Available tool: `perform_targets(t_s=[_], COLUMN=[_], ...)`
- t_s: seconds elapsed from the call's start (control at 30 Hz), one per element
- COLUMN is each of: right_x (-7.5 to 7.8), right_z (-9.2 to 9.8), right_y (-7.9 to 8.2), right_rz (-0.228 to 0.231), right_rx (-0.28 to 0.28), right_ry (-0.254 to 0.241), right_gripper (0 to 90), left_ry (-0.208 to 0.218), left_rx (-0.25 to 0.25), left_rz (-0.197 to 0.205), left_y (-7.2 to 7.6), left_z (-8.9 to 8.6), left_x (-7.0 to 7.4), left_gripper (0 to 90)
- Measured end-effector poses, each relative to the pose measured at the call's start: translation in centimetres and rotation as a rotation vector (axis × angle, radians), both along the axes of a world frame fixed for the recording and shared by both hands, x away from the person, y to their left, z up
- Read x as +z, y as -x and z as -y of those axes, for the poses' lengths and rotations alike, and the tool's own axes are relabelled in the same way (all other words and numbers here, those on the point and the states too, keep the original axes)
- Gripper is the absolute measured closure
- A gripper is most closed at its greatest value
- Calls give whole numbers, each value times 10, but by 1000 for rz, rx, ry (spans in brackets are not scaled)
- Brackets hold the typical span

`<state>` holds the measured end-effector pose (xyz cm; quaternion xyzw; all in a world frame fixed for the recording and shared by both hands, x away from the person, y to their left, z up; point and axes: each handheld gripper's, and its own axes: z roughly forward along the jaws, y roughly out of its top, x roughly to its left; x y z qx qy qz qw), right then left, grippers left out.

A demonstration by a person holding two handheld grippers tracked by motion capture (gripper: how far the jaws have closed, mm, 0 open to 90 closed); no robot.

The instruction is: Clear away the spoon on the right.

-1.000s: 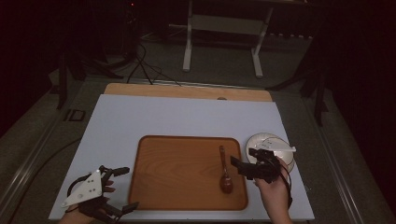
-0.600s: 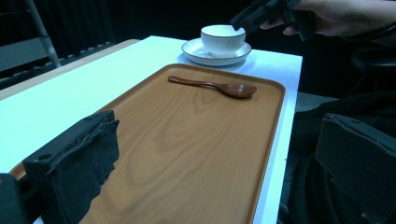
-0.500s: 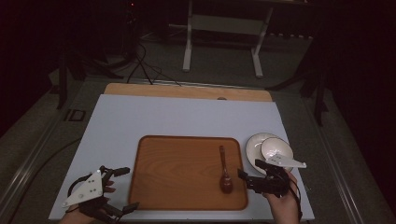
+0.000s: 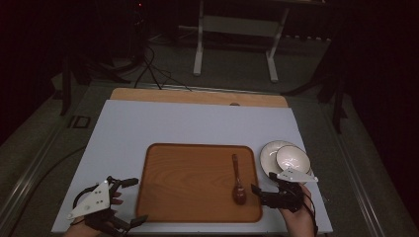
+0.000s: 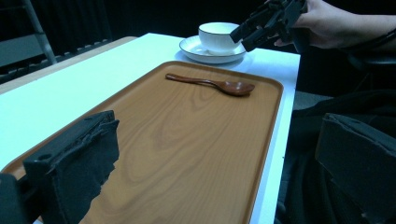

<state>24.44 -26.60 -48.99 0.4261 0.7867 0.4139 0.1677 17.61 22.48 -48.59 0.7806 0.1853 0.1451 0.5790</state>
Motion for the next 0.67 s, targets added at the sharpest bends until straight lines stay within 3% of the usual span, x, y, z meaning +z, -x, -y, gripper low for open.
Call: perform_targets(t_s=[0.67], right_x=[-2], right_z=[1], right_y=[-1], right_rz=[-17], right_rx=[3], right_ry=[-3], right_gripper=[173], left_ry=[-1], left_rx=[-1], left_rz=[-11], left_y=[-1], left_z=[1], left_x=[-2], left_gripper=[5])
